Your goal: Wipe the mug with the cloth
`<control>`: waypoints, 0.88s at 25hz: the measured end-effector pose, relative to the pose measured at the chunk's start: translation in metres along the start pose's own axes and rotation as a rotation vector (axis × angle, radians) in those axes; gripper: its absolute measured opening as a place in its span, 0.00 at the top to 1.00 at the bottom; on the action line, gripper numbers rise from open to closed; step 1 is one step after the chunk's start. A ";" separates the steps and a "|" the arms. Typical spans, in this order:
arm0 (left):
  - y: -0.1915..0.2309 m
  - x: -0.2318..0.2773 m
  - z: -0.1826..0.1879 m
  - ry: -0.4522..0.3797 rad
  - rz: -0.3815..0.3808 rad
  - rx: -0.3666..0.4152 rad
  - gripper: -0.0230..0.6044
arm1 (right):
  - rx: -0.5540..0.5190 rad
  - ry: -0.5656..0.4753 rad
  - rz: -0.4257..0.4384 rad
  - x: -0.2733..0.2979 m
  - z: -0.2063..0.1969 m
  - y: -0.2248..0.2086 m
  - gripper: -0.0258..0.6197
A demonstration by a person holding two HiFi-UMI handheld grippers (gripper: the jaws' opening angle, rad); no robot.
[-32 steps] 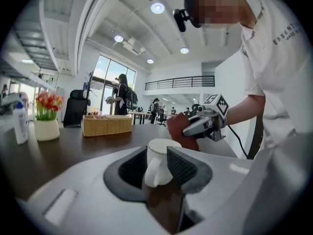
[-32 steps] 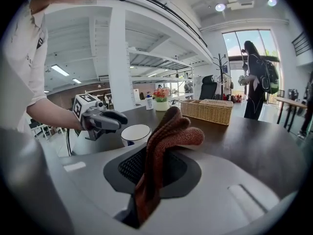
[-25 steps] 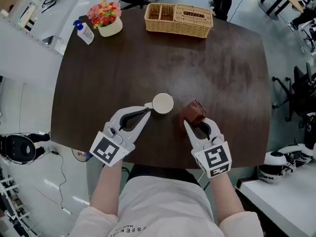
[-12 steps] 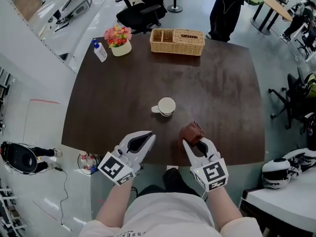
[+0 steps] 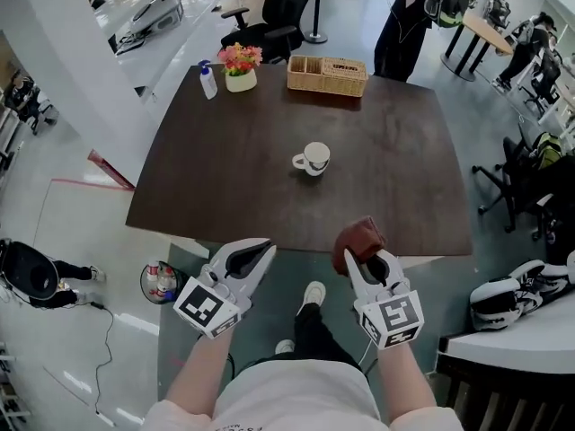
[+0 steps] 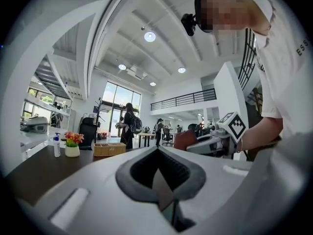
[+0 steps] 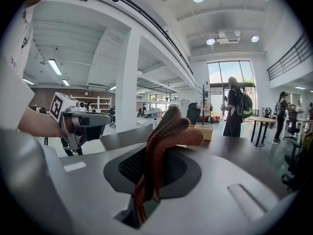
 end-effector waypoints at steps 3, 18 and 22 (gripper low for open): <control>-0.025 -0.032 0.012 -0.001 -0.007 0.019 0.96 | -0.015 -0.014 -0.008 -0.034 0.000 0.033 0.83; -0.097 -0.095 0.026 -0.017 -0.033 0.050 0.96 | -0.033 -0.044 -0.030 -0.111 -0.016 0.111 0.84; -0.101 -0.100 0.024 -0.006 -0.035 0.058 0.96 | -0.042 -0.038 -0.035 -0.116 -0.017 0.117 0.84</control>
Point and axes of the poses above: the fingertips, and each gripper's own axes: x forward along the fingers, y to its left, z out of its top, the point moved 10 cm from there along -x, backward along the fingers, and after that the axes turned 3 degrees about x, right-handed, at the moved point
